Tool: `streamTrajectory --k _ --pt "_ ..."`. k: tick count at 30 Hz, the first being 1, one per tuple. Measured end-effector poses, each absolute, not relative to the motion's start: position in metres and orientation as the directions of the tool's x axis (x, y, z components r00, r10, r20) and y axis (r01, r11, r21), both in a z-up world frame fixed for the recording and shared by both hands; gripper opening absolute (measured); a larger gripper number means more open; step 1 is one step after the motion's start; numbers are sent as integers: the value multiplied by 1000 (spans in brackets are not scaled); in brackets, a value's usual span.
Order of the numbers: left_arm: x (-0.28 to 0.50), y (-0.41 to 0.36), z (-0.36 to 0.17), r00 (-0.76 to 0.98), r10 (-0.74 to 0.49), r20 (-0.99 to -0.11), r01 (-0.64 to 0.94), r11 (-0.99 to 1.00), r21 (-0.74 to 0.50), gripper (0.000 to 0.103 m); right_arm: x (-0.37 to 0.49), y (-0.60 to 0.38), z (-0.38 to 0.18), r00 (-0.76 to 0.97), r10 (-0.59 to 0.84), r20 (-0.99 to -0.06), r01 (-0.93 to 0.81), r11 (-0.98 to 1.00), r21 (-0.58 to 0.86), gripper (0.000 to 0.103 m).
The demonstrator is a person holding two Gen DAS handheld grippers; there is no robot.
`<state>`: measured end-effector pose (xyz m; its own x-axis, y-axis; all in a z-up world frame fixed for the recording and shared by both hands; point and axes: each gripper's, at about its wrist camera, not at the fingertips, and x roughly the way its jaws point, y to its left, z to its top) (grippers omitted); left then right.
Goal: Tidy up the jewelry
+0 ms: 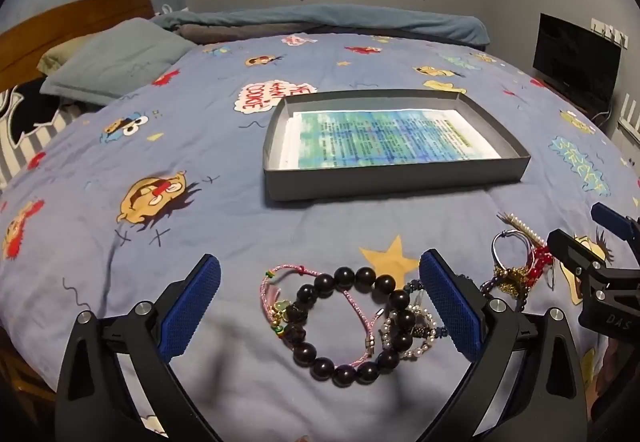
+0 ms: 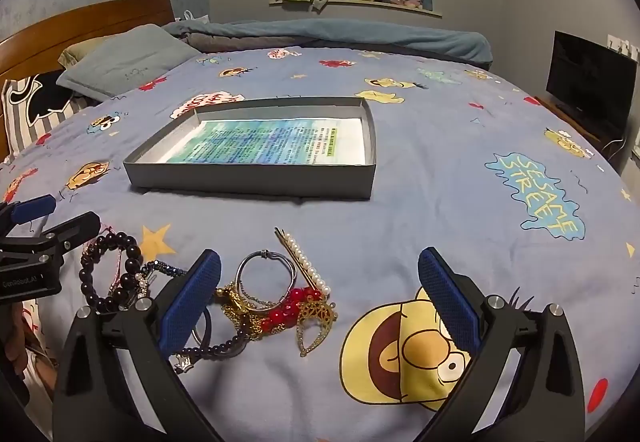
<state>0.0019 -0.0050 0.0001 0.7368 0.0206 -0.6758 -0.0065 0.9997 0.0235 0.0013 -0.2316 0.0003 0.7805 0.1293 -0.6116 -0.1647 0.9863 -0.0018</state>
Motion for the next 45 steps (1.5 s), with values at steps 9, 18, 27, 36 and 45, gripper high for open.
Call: streamTrajectory --k 9,18,27,36,45 --pt "1 -5 0 741 21 -671 -11 1000 20 99 1 -232 0 779 125 -615 -164 986 -7 98" --pt "0 -5 0 743 17 -670 -10 1000 15 99 0 -232 1 778 124 -616 -163 987 -7 98" --pt "0 -2 3 743 16 -669 -11 1000 12 99 0 -232 0 779 123 -615 -161 987 -8 98" --pt "-2 -2 3 745 19 -667 -11 1000 16 99 2 -232 0 777 123 -618 -162 987 -6 98" --pt "-2 -1 3 745 20 -667 -13 1000 15 99 1 -232 0 779 120 -615 -160 987 -10 98"
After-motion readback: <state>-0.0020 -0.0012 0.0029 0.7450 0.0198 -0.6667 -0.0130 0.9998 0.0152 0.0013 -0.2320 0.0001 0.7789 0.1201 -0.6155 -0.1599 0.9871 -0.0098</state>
